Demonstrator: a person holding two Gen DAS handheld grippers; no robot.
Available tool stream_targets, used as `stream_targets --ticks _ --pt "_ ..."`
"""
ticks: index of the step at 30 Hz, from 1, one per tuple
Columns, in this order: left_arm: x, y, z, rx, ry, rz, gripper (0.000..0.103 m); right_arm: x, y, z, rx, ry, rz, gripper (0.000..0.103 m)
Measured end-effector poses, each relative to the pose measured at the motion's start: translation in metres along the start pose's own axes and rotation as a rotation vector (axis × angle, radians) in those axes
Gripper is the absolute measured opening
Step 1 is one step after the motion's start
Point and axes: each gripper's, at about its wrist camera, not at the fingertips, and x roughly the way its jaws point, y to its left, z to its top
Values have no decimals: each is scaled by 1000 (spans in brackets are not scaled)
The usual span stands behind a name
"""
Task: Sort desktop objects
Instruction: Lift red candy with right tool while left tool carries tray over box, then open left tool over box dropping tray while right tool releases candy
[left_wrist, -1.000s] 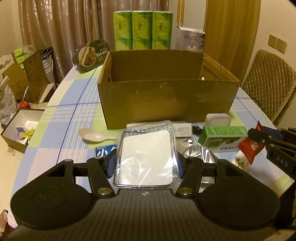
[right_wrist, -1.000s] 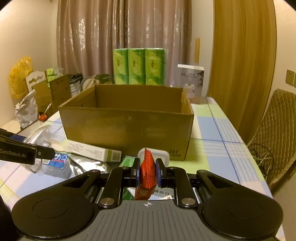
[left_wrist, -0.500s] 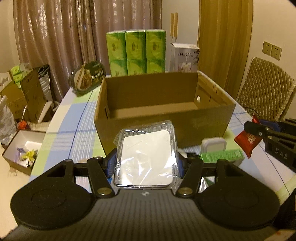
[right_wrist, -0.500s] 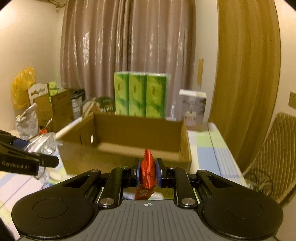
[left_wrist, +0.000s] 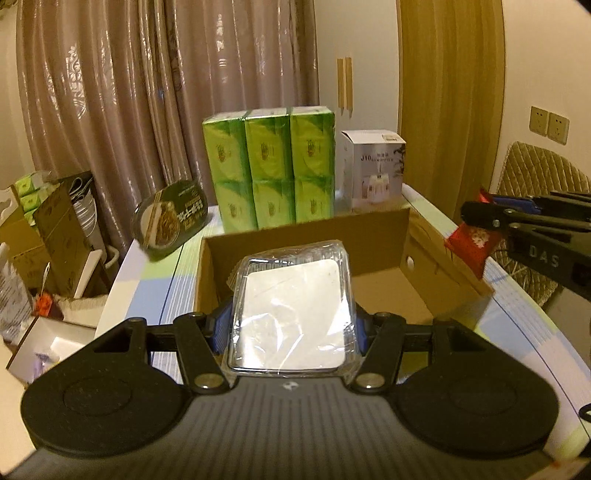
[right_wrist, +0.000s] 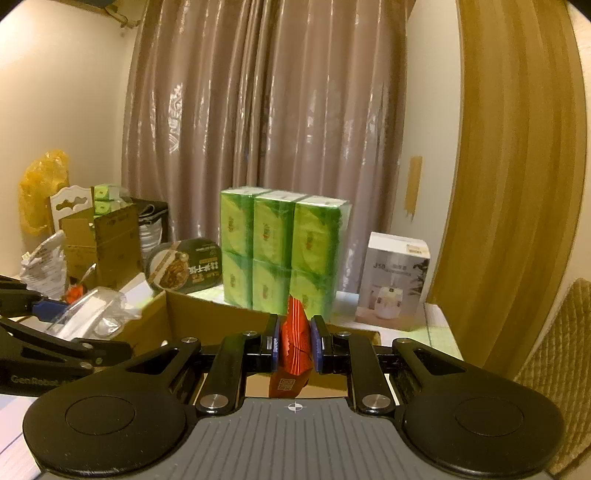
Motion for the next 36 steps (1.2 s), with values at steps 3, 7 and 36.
stream_targets --ticks 3,7,36 --pt "18 3 8 -10 -4 -2 56 16 -1 -1 -1 8 -1 14" --pt "41 7 11 -31 -4 -8 56 37 -1 -6 -4 26 -8 14" --pt "102 21 -14 -107 35 -31 70 73 -3 -36 34 79 -19 49"
